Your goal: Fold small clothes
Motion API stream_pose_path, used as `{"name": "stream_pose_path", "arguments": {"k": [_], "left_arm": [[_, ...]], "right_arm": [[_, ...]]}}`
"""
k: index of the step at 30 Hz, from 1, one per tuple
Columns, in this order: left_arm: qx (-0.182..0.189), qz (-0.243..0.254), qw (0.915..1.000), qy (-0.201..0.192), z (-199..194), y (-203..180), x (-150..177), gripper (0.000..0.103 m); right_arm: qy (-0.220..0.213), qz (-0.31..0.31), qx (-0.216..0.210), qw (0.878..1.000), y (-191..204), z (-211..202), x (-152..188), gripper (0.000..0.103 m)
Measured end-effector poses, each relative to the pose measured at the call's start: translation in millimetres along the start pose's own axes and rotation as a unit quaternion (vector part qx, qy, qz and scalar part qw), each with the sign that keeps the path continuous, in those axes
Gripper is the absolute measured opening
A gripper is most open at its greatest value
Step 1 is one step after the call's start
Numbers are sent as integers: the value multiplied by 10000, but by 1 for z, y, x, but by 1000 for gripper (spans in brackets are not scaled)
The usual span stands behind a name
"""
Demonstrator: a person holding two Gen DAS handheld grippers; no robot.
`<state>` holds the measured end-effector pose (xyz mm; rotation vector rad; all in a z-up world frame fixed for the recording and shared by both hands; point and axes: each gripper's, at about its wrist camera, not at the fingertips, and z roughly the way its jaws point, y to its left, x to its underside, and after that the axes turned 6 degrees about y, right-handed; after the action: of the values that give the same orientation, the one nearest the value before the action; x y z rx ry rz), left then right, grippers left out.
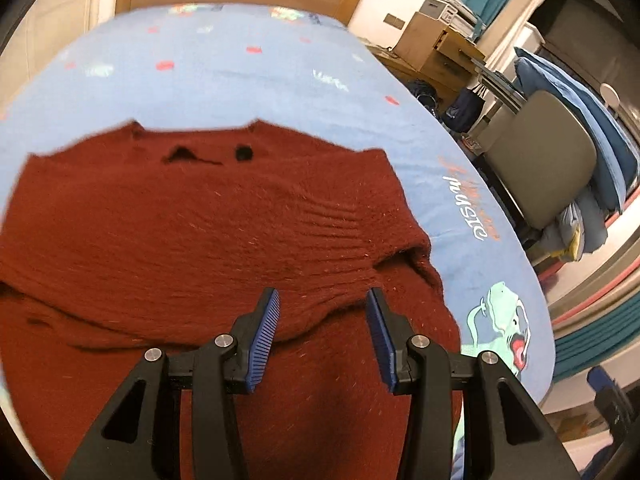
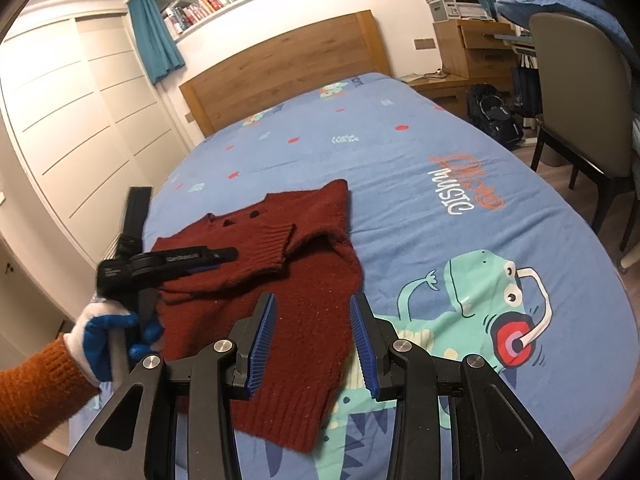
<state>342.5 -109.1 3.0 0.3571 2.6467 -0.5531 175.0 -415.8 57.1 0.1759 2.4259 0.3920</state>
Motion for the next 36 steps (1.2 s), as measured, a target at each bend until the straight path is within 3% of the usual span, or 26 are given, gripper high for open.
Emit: {"name": "stream_pose_path", "arguments": {"k": [2,9,21,30,36], "left_arm": [[-51,42,10000,-58,-15,2,3,41],[-387,22,9989,-267,-74,20,26,56],[-1328,-72,9902,-420,-154,67,112,67],[-1481,-313,9860,-700,-206,93,169,71],[-1470,-577,9839,-835,-228,112,200,71]], "right_arm": [[-39,-11,-4,10000,3,-6,0,39],[-150,-156,-42,9998,27,-31,5,40],[-243,-196,-16,9995,58,-66,30,49],[-134,-120,-44,9998,73,-79,51,60],[82,-11,-71,9999,77,-83,72,63]]}}
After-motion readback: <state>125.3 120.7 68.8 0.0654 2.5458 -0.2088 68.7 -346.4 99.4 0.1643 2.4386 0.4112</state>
